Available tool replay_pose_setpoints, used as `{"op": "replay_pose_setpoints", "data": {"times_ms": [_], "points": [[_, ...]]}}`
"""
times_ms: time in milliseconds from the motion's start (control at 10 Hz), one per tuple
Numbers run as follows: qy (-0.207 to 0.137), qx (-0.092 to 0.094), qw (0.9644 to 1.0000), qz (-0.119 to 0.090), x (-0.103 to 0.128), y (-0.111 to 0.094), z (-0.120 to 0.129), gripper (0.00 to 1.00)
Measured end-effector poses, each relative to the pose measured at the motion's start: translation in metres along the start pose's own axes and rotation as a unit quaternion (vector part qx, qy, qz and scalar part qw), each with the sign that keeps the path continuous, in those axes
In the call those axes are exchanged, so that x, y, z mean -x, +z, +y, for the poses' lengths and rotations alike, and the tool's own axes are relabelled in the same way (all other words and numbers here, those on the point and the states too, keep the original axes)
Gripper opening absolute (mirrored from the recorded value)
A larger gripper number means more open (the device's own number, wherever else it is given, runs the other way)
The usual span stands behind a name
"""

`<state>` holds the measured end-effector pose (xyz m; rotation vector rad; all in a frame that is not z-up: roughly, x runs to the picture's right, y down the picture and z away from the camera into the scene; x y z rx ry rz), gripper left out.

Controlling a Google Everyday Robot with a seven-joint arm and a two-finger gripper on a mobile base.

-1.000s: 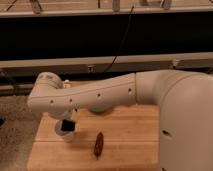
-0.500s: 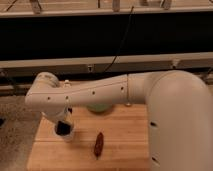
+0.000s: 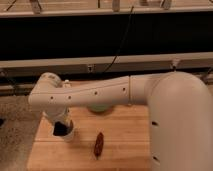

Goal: Place the eraser in the ceramic cup

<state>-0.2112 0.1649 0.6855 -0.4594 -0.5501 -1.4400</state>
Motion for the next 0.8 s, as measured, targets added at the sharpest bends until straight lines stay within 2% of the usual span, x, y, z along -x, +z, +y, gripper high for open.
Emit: {"op": "replay_pose_setpoints", "data": {"times_ms": [300,600,700,800], "points": [[-0.001,-0.005,1.0000,0.002,-0.0011,0.0004,-0.0002,0.80],[0.006,-0.010,0.9999,0.013,-0.0062,-0.0074,0.0063,0.78],[0.004,-0.009,0.9999,0.013,-0.0080,-0.0081,0.0067,0.73],[-0.002,-0.006,0.9999,0.008,-0.0079,-0.0024,0.0070,0.62]]}}
